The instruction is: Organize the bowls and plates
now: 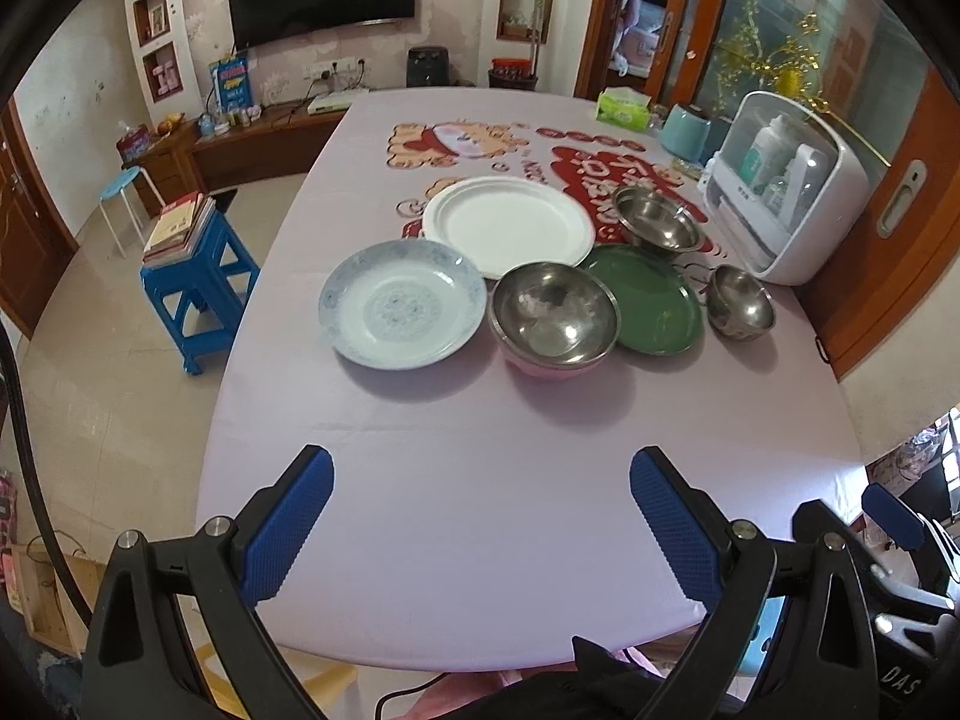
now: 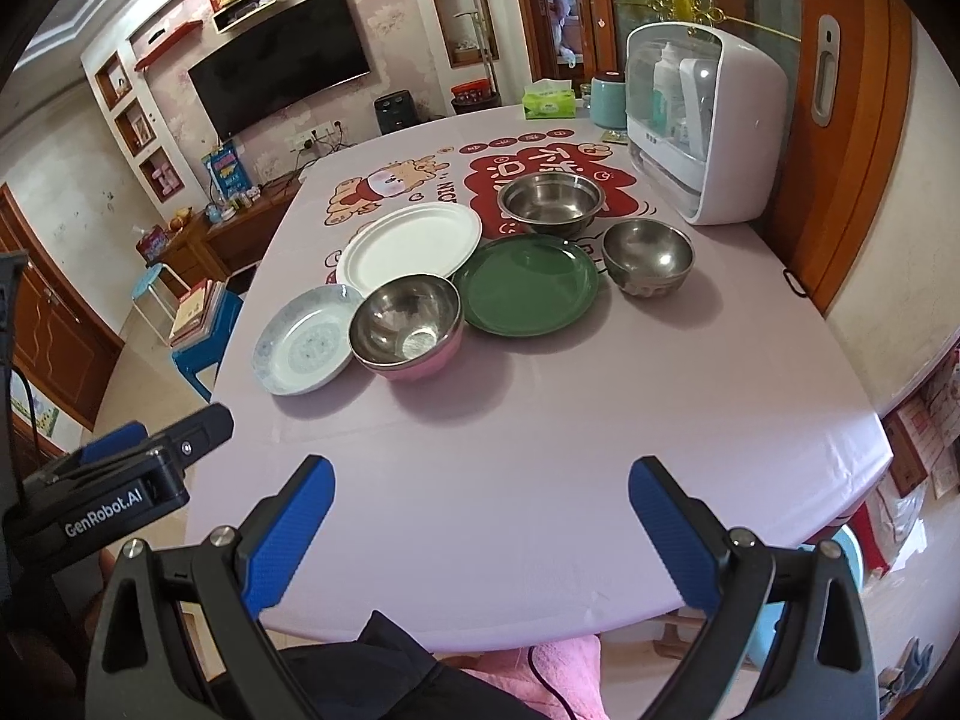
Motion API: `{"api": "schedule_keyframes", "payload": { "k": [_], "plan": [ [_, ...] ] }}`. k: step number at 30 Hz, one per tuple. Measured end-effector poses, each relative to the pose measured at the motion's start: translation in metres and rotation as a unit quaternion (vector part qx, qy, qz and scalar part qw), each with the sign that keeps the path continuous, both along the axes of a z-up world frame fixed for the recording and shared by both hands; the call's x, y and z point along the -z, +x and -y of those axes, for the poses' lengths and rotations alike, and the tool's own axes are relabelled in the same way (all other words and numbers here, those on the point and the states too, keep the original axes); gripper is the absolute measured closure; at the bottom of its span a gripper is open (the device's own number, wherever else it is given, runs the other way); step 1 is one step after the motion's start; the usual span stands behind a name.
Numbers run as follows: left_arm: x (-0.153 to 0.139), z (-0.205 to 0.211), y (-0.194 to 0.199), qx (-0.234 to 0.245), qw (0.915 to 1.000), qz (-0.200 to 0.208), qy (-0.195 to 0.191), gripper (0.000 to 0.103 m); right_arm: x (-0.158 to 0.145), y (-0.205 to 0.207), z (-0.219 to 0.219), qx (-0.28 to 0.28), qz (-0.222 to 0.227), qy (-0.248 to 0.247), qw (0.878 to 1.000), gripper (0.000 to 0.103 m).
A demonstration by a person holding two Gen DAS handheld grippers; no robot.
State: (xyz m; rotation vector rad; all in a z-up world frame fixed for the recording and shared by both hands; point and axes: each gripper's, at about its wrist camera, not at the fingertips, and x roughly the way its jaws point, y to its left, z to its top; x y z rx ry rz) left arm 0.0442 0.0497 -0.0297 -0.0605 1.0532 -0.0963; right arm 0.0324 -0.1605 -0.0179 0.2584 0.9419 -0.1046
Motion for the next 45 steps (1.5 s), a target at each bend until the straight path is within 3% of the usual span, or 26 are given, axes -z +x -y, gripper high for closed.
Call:
{"api": "schedule_keyframes", "payload": {
  "k": [14,23,27,41,45],
  "plan": [
    [0.007,-0.033,0.049,-0.047,0.9984,-0.023,-0.022,0.004,-0.004,0.044,0.001,-0.011,0.027,-0.009,1.0,0.004],
    [-0.001,-0.045,0.103,-0.082,0.9958,-0.023,-0.033,0.004,-0.009,0.103,0.019,-0.025,0.056,0.014,0.998,0.004],
    [0.001,-0.052,0.131,-0.096,0.9942,-0.041,-0.027,0.004,-0.008,0.134,0.023,-0.029,0.065,0.026,0.997,0.004],
    [0.021,-0.057,0.239,-0.113,0.9926,-0.042,-0.011,0.004,0.027,0.237,0.042,-0.063,0.076,0.045,0.994,0.004],
    [0.04,-0.054,0.271,-0.112,0.9916,-0.046,-0.046,0.004,0.05,0.263,0.045,-0.074,0.066,0.061,0.993,0.004]
  ]
}}
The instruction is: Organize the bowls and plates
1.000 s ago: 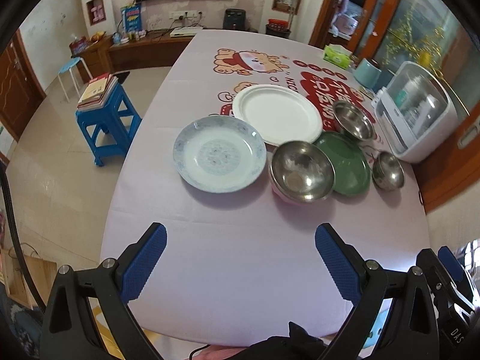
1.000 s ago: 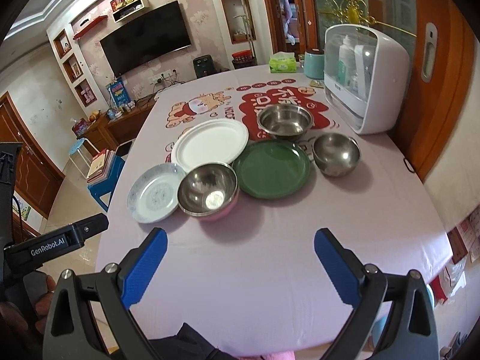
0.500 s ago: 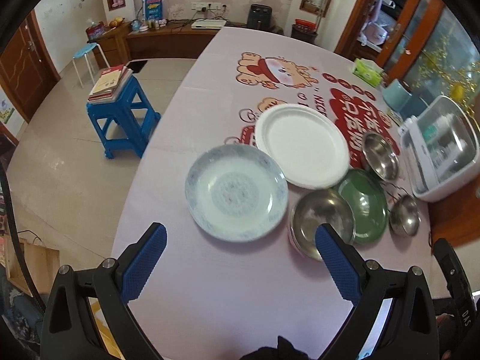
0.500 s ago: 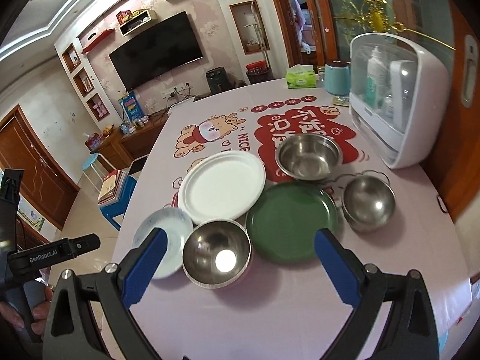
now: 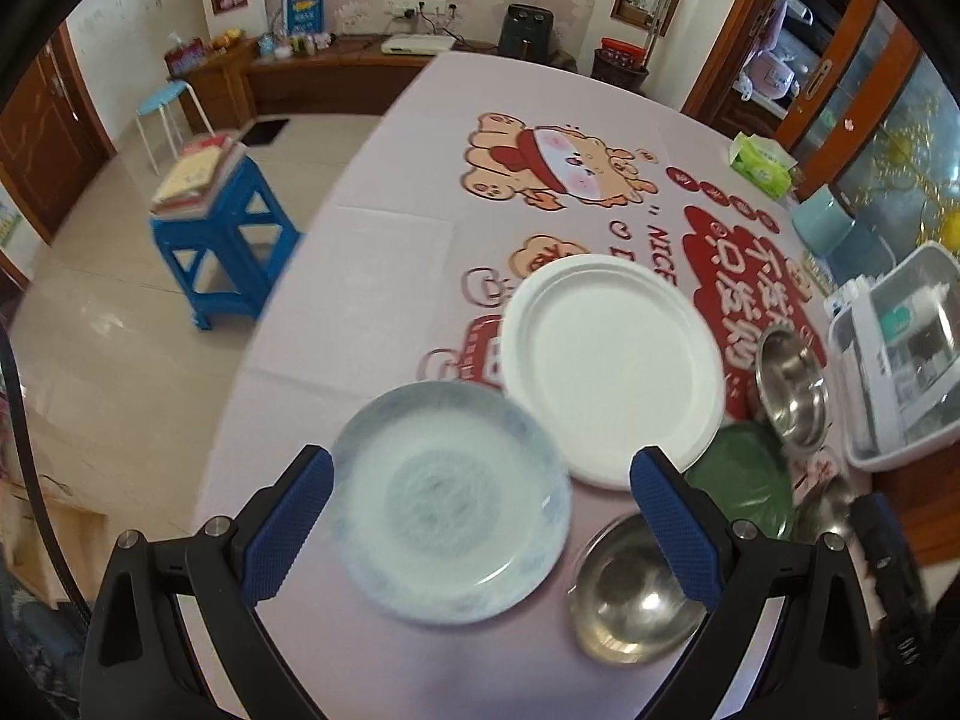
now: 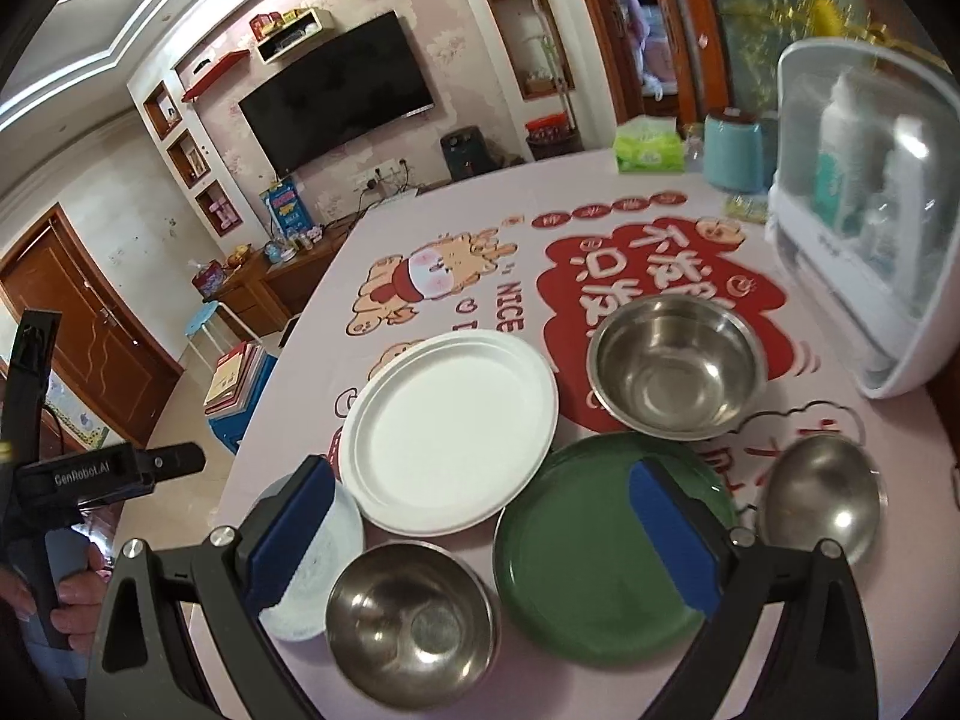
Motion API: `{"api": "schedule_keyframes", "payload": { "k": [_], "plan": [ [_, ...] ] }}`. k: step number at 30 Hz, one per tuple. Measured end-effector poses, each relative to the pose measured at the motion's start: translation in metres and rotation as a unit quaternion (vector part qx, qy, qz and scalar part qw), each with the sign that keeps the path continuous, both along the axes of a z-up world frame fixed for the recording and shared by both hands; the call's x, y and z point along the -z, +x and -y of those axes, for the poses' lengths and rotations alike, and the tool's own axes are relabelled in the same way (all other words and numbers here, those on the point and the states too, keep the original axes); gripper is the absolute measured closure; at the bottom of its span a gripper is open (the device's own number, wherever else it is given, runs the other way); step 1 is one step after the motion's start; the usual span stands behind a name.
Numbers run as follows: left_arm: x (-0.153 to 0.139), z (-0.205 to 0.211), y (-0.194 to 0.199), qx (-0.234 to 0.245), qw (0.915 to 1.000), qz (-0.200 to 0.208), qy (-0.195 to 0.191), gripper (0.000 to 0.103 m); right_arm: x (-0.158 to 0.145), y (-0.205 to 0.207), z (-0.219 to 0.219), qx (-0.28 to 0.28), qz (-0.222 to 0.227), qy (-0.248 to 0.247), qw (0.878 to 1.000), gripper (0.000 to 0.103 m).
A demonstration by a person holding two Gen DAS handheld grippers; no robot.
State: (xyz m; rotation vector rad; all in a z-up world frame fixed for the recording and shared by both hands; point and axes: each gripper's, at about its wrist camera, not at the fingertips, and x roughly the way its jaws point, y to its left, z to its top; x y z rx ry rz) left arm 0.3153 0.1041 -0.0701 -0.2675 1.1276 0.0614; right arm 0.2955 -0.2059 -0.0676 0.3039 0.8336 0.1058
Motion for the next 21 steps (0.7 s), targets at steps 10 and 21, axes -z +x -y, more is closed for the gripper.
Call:
{"api": "schedule_keyframes", "payload": {
  "k": [10,21],
  "plan": [
    [0.04,0.017,0.057,0.009,0.9995,0.002,-0.032,0.004,0.042,0.048,0.005,-0.018,-0.001,0.027,0.999,0.004],
    [0.09,0.015,0.109,0.004,0.9995,-0.022,-0.023,0.004,0.088,0.08,0.014,-0.009,-0.037,0.066,0.997,0.012]
  ]
}}
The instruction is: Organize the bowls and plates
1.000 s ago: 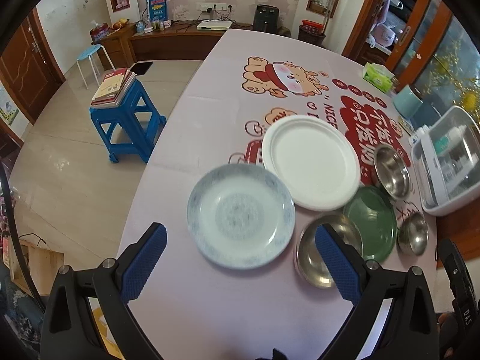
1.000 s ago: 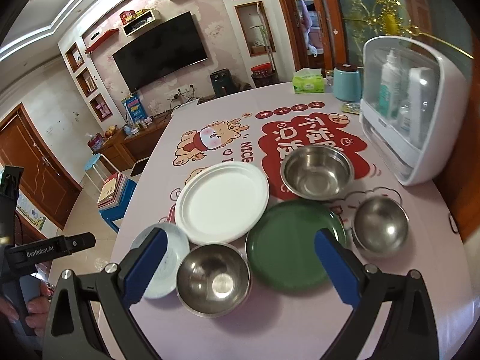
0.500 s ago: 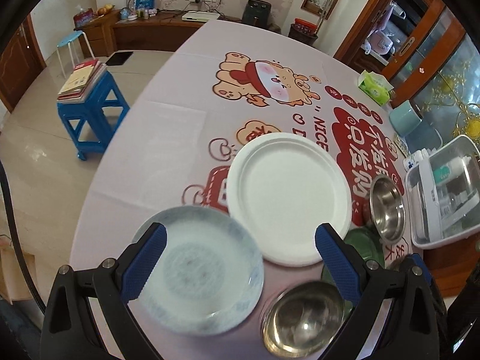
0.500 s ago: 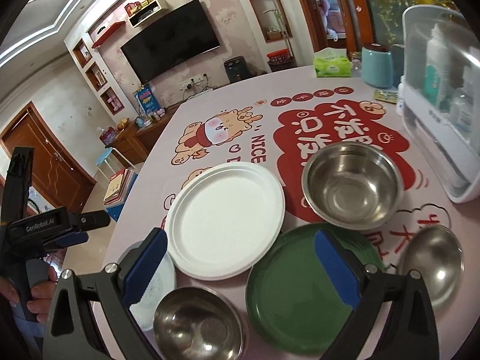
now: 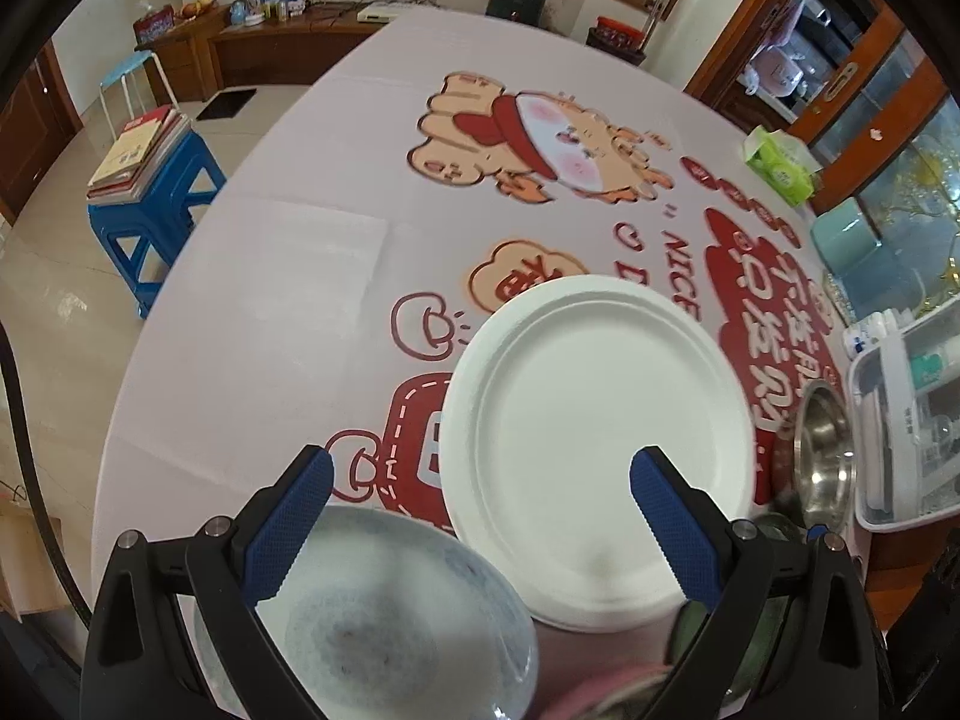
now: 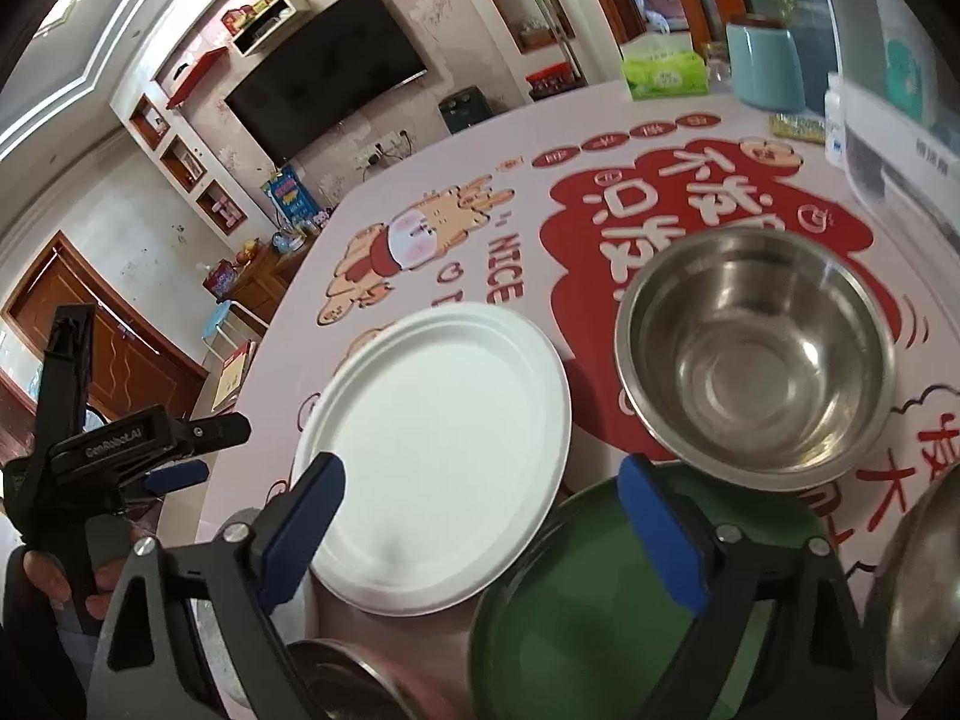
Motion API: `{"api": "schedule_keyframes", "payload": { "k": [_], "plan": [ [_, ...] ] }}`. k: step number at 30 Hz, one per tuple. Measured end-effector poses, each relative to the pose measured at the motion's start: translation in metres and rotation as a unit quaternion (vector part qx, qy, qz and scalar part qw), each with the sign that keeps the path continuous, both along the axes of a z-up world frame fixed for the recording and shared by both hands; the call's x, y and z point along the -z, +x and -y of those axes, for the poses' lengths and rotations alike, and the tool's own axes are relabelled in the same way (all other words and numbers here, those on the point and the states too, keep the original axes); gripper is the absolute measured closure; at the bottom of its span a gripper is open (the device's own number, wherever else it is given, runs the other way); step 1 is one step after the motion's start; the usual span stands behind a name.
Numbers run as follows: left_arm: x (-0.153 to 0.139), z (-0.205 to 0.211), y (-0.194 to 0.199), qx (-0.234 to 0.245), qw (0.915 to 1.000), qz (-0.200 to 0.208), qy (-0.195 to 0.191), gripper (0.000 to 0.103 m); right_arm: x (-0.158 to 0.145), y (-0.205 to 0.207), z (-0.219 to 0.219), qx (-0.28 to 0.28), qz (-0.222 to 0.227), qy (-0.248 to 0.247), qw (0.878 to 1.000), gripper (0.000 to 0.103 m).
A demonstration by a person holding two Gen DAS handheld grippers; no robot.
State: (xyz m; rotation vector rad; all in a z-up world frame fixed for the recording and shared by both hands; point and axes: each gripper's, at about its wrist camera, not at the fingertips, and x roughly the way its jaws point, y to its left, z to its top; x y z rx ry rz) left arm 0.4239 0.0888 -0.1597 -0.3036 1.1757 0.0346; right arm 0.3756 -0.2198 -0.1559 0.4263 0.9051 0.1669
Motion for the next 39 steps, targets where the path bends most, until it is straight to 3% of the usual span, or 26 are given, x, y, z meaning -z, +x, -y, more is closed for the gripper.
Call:
{"api": "schedule_keyframes", "payload": {
  "k": [5,10,17,27,35,39],
  "plan": [
    [0.025,-0.004,0.011,-0.005,0.9997,-0.022,0.001,0.005,0.016,0.008,0.002,0.001,-0.016,0.01,1.0,0.023],
    [0.041,0.002,0.021,0.006,0.9994,-0.035,0.002,0.016,0.032,0.015,0.003,0.003,-0.035,0.014,0.999,0.033],
    [0.059,0.006,0.032,0.017,0.9982,-0.057,0.003,0.039,0.039,0.021,-0.003,-0.008,-0.034,0.005,0.999,0.048],
    [0.069,0.006,0.035,0.024,0.9975,-0.066,-0.002,0.072,0.042,0.024,-0.008,-0.004,-0.033,-0.019,0.999,0.058],
    [0.069,0.006,0.036,0.022,0.9975,-0.067,0.007,0.081,0.044,0.024,-0.001,0.008,-0.042,-0.029,0.999,0.082],
    [0.067,0.009,0.036,0.025,0.9975,-0.063,0.018,0.081,0.045,0.023,0.002,0.013,-0.047,-0.027,0.998,0.087]
  ]
}}
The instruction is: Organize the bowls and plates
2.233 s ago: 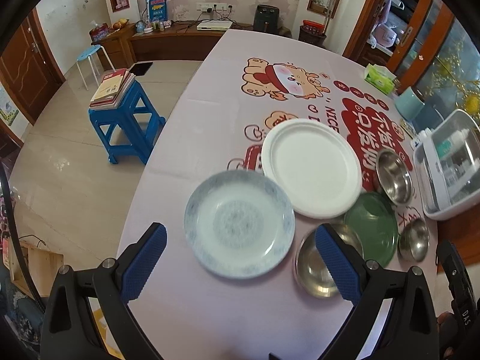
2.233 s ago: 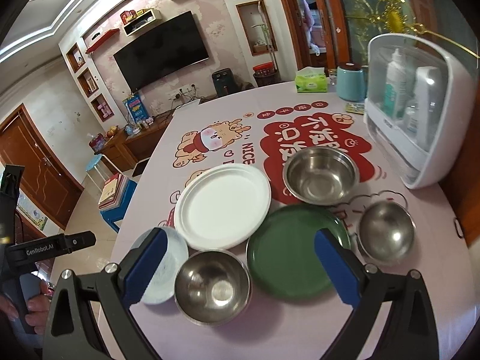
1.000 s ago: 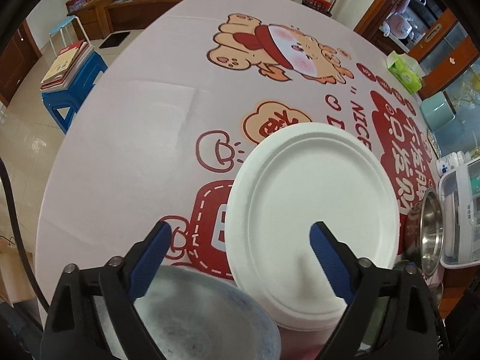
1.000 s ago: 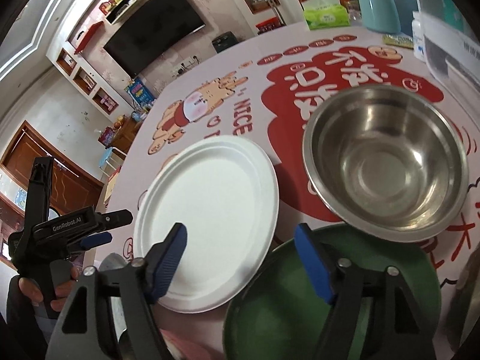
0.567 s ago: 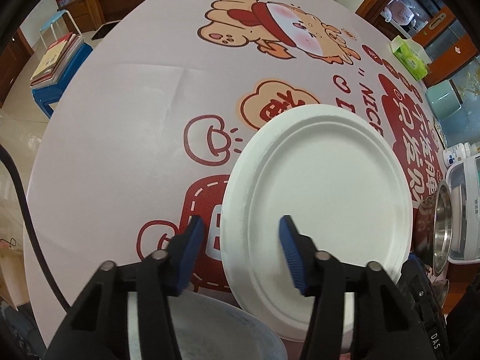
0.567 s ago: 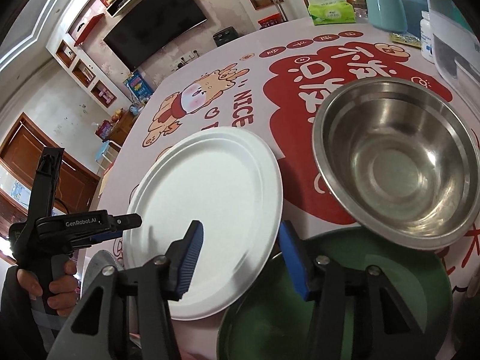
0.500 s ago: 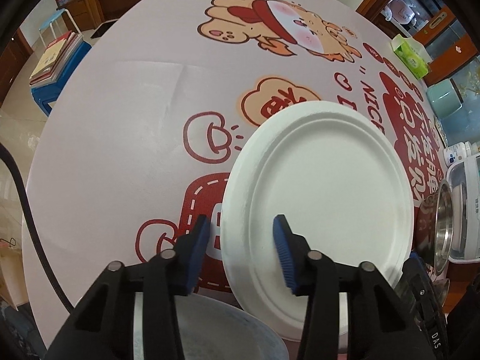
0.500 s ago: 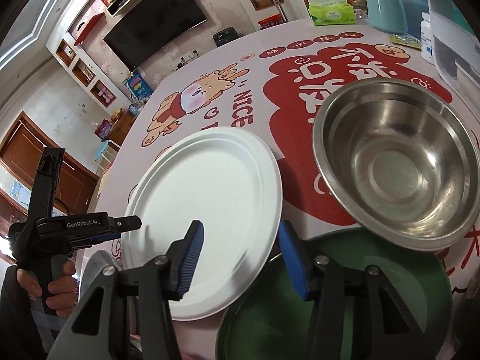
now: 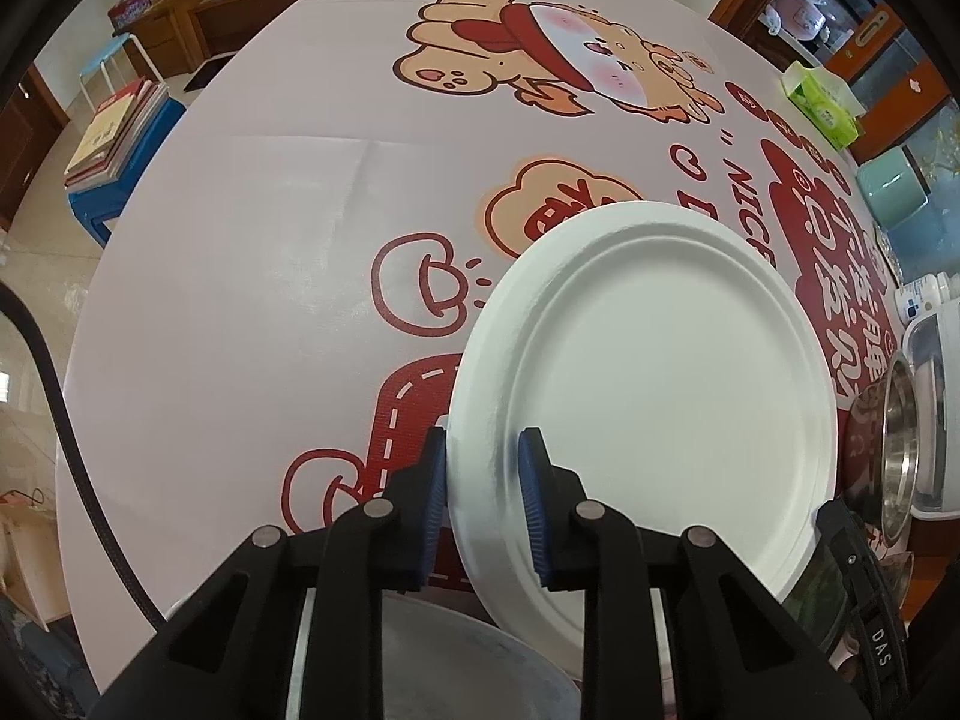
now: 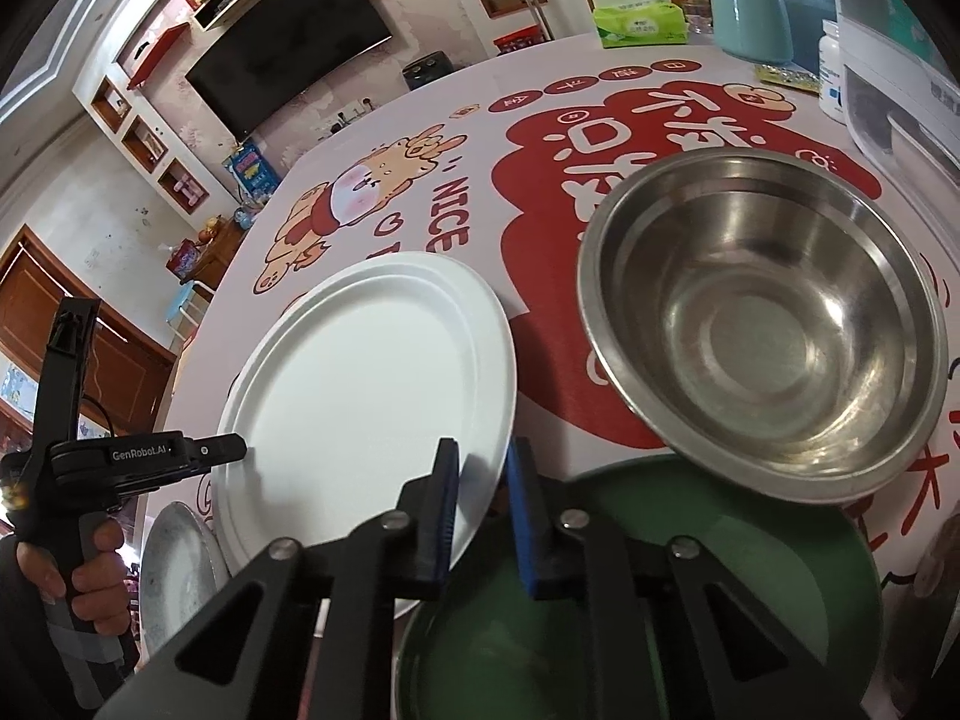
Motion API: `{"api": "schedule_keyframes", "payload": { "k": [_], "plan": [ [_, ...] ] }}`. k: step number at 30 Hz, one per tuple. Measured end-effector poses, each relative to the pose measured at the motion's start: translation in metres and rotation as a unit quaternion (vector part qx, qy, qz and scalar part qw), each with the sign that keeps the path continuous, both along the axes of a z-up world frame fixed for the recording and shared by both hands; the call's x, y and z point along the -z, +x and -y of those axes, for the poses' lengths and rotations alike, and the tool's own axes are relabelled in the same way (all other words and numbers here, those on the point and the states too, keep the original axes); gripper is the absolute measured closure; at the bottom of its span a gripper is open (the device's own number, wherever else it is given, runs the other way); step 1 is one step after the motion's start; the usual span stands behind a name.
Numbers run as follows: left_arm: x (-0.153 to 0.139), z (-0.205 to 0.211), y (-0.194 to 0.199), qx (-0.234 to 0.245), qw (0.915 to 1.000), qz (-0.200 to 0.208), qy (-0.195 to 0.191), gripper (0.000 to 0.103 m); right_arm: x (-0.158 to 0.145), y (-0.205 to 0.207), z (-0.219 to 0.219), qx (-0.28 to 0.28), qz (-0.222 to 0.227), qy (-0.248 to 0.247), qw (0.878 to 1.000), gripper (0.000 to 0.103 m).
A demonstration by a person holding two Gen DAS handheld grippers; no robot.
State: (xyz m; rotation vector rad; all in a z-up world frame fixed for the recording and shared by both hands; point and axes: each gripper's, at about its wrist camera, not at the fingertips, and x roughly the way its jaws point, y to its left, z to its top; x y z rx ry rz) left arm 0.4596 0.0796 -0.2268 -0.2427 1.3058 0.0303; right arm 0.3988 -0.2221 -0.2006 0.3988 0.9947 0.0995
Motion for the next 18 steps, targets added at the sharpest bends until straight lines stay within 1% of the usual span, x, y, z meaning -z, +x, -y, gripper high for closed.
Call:
{"api": "schedule_keyframes", "payload": {
  "k": [4,9,18],
  "plan": [
    [-0.005,0.0,-0.003,-0.001,1.0,0.007,0.001,0.081,-0.003,-0.001,0.001,0.0,0.004,-0.002,1.0,0.088],
    [-0.019,-0.002,-0.007,0.001,0.9996,0.029,-0.003,0.081,-0.01,-0.004,0.002,0.003,0.012,0.001,1.0,0.088],
    [-0.049,-0.005,-0.015,0.002,0.9974,0.071,-0.01,0.08,-0.034,-0.015,0.001,0.005,0.042,0.007,0.999,0.088]
  ]
}}
